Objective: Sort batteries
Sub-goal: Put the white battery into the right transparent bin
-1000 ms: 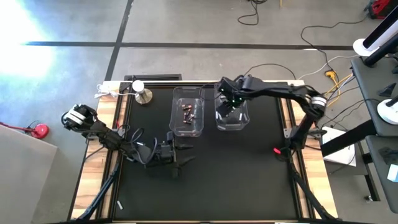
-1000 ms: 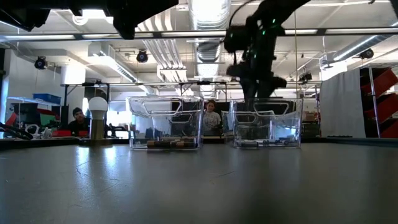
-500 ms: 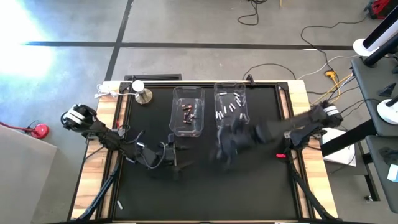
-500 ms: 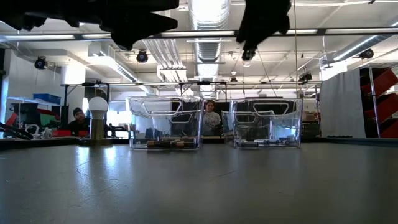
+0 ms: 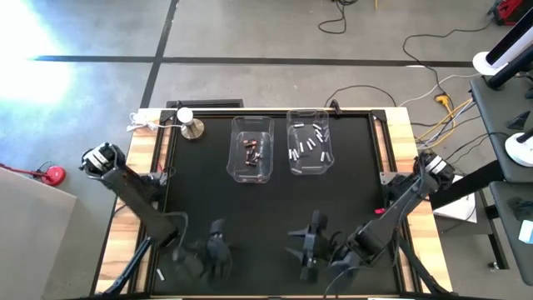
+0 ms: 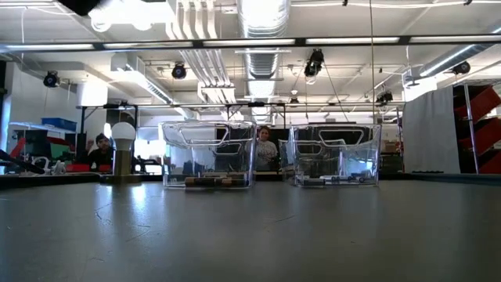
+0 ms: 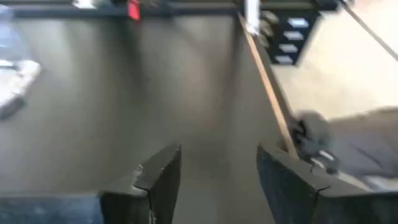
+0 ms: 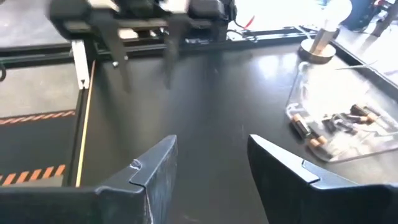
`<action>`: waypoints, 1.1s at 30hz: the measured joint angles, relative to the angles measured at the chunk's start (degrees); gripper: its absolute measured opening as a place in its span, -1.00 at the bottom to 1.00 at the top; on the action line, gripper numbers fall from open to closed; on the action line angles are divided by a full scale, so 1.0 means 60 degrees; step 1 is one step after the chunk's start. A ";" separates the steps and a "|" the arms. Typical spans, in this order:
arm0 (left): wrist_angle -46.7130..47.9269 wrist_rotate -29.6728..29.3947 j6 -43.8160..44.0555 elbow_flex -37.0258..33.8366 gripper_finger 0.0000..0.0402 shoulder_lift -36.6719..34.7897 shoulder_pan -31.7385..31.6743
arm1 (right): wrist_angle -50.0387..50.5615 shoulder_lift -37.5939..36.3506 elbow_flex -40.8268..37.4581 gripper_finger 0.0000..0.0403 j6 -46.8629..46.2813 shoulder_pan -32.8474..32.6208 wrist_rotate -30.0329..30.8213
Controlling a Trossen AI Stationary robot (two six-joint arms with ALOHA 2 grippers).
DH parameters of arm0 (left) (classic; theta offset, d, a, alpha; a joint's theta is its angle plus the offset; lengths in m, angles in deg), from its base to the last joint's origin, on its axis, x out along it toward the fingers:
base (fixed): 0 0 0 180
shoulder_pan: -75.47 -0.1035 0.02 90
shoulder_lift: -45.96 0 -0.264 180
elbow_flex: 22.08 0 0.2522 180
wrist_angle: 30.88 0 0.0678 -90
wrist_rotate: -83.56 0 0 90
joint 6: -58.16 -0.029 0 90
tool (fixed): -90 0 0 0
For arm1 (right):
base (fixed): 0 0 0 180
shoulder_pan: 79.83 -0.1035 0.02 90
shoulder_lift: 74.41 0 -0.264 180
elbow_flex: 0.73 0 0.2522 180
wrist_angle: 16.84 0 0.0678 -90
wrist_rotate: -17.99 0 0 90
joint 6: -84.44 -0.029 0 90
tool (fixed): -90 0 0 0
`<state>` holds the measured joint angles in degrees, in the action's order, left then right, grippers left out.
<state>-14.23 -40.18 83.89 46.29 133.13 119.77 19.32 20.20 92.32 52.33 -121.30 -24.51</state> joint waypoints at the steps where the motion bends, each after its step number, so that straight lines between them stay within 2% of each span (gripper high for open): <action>1: 0.0475 -0.0001 0.0266 0.0295 -0.07 0.0123 0.0241 | -0.0030 0.0089 0.0000 -0.07 -0.0055 -0.0055 0.0020; 4: 0.2015 0.0286 0.1704 0.0983 -0.10 0.0372 0.0865 | -0.0315 0.0558 0.0007 -0.12 -0.0276 -0.0152 0.0080; 8: 0.3658 0.2118 0.4578 0.1606 -0.11 0.0655 0.1456 | -0.1043 0.1326 -0.0007 -0.15 -0.0396 -0.0229 0.0015; 14: 0.4963 0.4087 0.8248 0.1896 -0.11 0.1200 0.2447 | -0.1819 0.2151 0.0464 -0.07 -0.0352 -0.0257 0.0018; 18: 0.5851 0.4627 1.0163 0.1868 -0.11 0.1344 0.3087 | -0.1867 0.2597 0.1157 0.00 -0.0171 -0.0298 0.0035; 20: 0.6257 0.4677 1.0937 0.1823 -0.11 0.1373 0.3345 | -0.1898 0.2834 0.1477 0.02 -0.0012 -0.0298 0.0020; 26: 0.6164 0.4953 1.2241 0.1813 -0.11 0.1385 0.3910 | -0.1812 0.3435 0.2060 0.04 0.0028 -0.0230 -0.0308; 33: 0.6495 0.6386 1.3835 0.1597 -0.11 0.1378 0.4116 | -0.1763 0.3686 0.2076 0.04 -0.0050 -0.0153 -0.0415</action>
<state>24.74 -1.86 166.90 55.88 141.39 144.46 8.74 42.32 104.78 52.03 -122.22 -26.99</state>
